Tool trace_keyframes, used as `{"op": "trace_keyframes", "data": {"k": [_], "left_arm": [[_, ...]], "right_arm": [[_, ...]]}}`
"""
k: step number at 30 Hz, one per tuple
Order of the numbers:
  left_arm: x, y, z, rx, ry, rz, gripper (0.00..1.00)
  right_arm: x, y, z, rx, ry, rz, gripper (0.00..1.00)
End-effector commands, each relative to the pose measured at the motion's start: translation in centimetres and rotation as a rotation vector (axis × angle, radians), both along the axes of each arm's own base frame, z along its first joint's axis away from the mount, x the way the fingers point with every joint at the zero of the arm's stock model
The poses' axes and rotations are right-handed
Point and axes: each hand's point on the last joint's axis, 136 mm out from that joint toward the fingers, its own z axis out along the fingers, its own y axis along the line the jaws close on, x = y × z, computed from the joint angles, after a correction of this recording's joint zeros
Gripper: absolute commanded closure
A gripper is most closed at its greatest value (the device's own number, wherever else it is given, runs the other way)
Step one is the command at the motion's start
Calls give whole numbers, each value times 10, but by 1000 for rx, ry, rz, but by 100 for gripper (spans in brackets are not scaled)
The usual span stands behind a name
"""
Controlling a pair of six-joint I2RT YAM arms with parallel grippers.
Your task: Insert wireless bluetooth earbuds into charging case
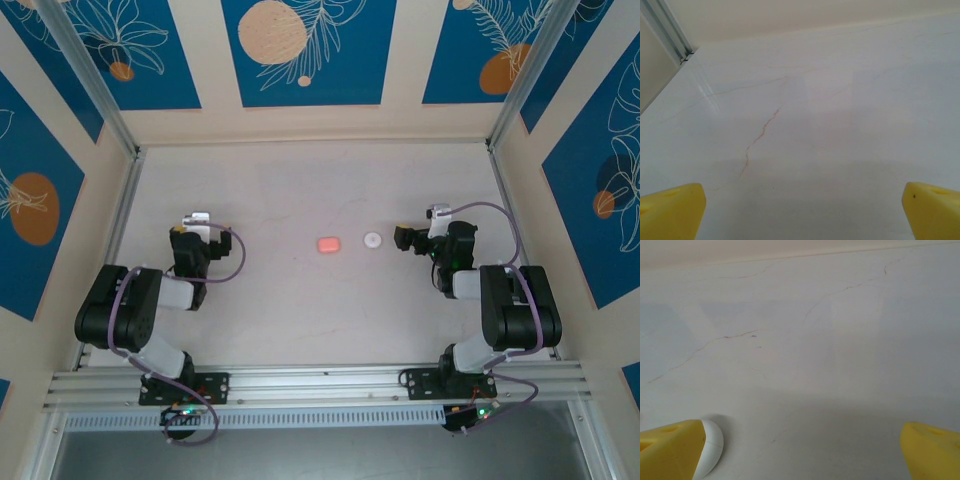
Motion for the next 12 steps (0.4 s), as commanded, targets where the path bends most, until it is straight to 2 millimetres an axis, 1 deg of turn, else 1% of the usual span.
{"op": "trace_keyframes", "data": {"k": [1,12], "left_arm": [[1,4,5,-11,-15,15,0],[1,5,5,-11,-13,16,0]], "right_arm": [[5,1,8,10,-24,7,1],[5,1,9,10,-26,6,1]]}}
